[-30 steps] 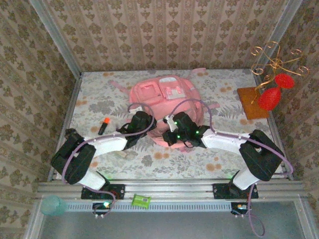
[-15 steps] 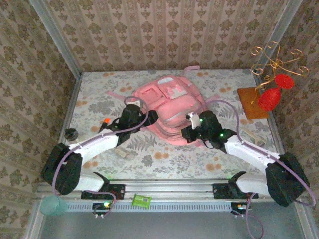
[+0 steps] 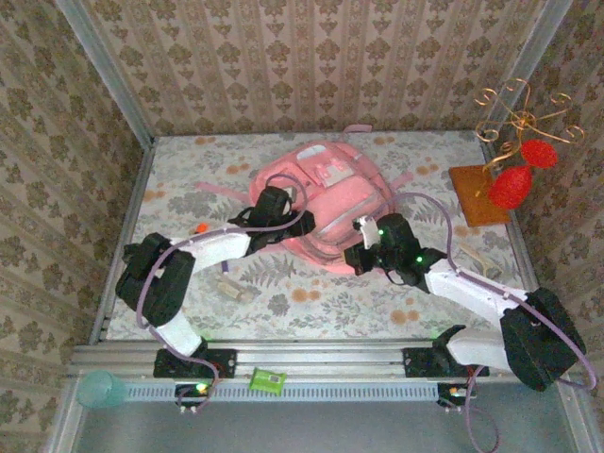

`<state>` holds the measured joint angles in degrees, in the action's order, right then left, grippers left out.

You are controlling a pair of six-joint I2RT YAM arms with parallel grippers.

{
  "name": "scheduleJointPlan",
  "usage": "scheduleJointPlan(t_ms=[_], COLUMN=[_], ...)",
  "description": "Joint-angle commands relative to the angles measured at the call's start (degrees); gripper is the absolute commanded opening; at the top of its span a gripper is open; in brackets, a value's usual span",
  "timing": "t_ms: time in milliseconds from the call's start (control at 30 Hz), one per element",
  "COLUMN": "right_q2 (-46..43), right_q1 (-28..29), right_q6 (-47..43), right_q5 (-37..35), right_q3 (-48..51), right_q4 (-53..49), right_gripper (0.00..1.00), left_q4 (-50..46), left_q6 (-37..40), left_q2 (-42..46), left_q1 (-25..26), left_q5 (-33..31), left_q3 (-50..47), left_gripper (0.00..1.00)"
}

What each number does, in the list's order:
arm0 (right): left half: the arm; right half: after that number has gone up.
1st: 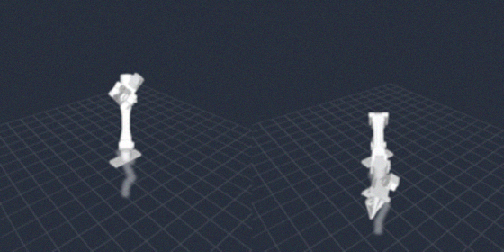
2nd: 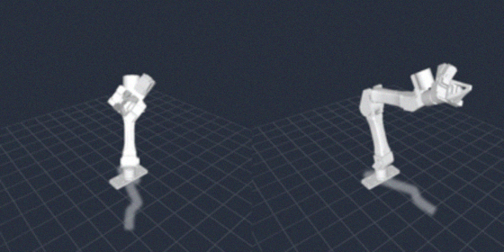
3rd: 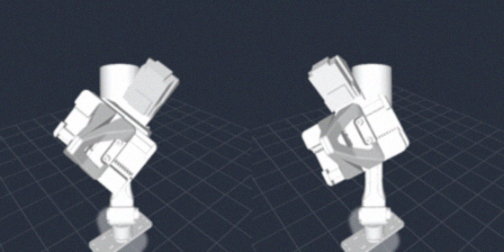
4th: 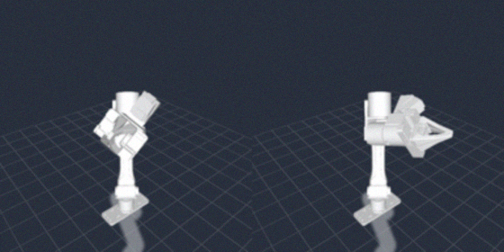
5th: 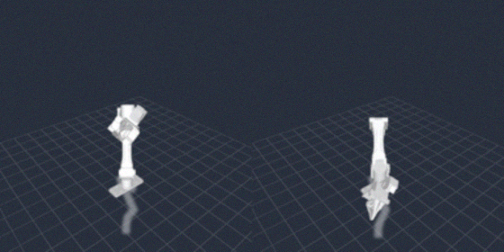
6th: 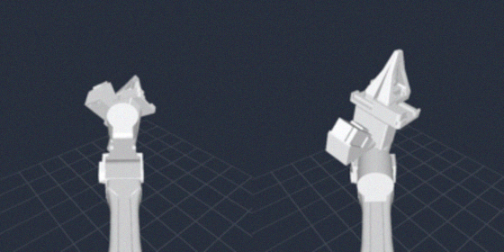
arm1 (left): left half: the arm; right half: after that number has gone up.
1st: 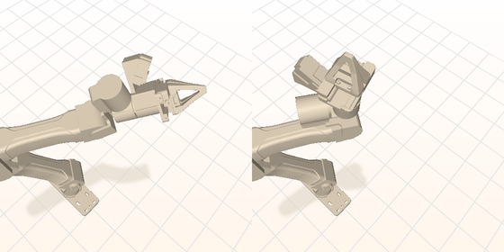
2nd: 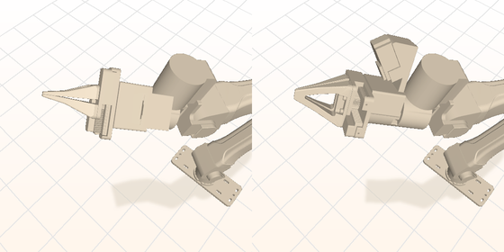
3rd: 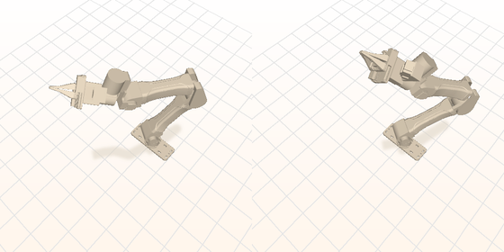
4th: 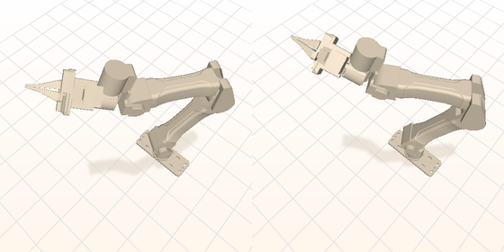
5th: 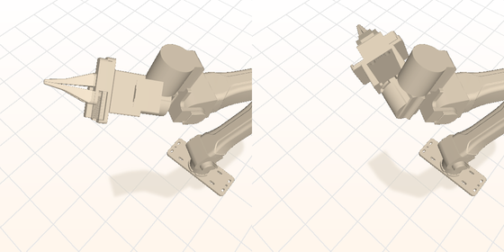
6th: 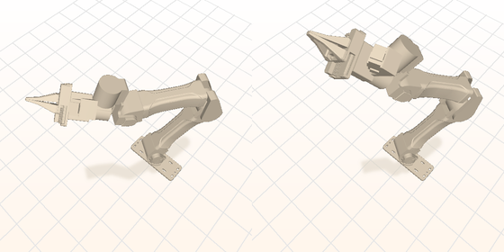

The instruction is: Pack books, pencil case, and school supplies into a backpack

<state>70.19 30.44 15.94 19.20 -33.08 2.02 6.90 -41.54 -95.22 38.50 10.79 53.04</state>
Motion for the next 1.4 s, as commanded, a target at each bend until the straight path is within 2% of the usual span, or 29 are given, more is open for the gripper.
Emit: scheduleJointPlan(t_ms=[0,133,200,733,1067,1233,1367], right_q2=[1.1,3.4,4.7,14.9,15.3,18.1,11.9], right_q1=[2.2,4.6,5.6,11.7,13.2,13.2,12.5], right_q6=[2.6,4.4,5.1,12.9,13.9,13.0,9.6], right_q5=[-0.2,-1.8,-2.5,-16.4,-20.9,-17.9,-15.2], right_q3=[1.0,1.4,1.3,-3.8,-5.7,-8.1,-6.3], right_q4=[4.8,8.0,9.4,21.3,27.3,24.9,13.9], right_gripper=[0.00,0.00,0.00,0.00,0.00,0.00,0.23], left_q4=[4.1,8.2,9.3,11.1,11.5,10.8,8.9], left_q6=[-2.0,-5.6,-6.6,-8.5,-8.4,-7.2,-4.6], left_q2=[-1.0,-1.4,-1.5,-0.4,-0.1,0.2,1.1], left_q1=[2.1,3.3,3.8,6.2,6.2,5.6,2.6], left_q5=[3.7,3.0,2.5,0.1,-0.8,-1.0,0.2], left_q3=[0.7,-1.9,-2.6,-4.9,-6.2,-5.8,-5.2], left_gripper=[0.36,0.21,0.19,0.16,0.15,0.20,0.32])
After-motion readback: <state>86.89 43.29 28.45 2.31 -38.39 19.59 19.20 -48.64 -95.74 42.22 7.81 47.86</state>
